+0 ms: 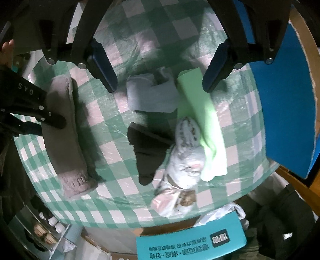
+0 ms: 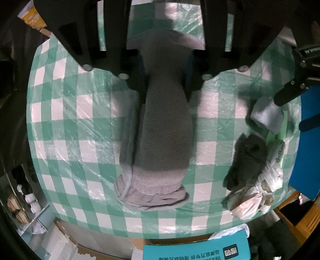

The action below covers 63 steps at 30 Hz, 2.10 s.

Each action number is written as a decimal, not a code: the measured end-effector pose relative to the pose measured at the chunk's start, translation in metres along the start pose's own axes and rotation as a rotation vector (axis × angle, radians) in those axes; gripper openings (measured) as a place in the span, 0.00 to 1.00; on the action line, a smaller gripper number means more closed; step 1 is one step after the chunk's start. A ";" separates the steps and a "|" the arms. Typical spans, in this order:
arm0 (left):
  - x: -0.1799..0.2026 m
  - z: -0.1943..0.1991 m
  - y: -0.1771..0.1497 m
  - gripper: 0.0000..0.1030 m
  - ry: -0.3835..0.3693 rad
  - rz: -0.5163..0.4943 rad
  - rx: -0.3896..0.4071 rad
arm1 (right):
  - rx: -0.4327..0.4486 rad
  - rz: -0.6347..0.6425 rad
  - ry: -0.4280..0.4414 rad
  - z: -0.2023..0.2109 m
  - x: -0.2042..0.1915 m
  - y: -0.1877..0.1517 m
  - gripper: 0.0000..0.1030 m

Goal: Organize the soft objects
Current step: 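Lift the grey sock with the right tool while the left tool grasps the small grey cloth, then carry the grey sock with the right tool while the left tool carries the grey cloth over the box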

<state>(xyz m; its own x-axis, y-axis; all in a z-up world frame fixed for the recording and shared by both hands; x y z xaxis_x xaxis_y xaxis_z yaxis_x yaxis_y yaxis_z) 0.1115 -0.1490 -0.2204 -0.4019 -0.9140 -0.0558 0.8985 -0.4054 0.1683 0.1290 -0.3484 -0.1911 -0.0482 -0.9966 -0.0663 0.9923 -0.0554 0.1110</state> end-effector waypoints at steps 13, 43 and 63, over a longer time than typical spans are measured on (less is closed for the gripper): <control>0.012 -0.031 0.009 0.84 0.018 -0.031 -0.042 | -0.003 0.008 -0.045 -0.029 -0.015 0.011 0.65; -0.001 0.045 -0.014 0.36 0.010 -0.024 0.099 | 0.127 -0.007 0.108 0.030 -0.025 0.002 0.20; -0.011 0.093 -0.028 0.33 0.012 -0.012 0.196 | 0.225 0.043 0.179 0.105 -0.037 -0.002 0.20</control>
<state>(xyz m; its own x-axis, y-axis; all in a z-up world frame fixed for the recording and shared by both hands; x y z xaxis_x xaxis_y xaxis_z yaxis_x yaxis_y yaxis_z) 0.0743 -0.1258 -0.1332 -0.4094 -0.9097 -0.0701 0.8418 -0.4062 0.3556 0.1172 -0.3176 -0.0850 0.0341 -0.9730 -0.2284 0.9417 -0.0453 0.3335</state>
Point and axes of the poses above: each gripper's, at about its wrist camera, not at the fingertips, and z roughly against the way its jaws point, x to its right, y to its top, the point moved 4 cm from there along -z, roughly the way its jaws point, and after that the axes turned 13 degrees about -z, right-handed, at the moved point
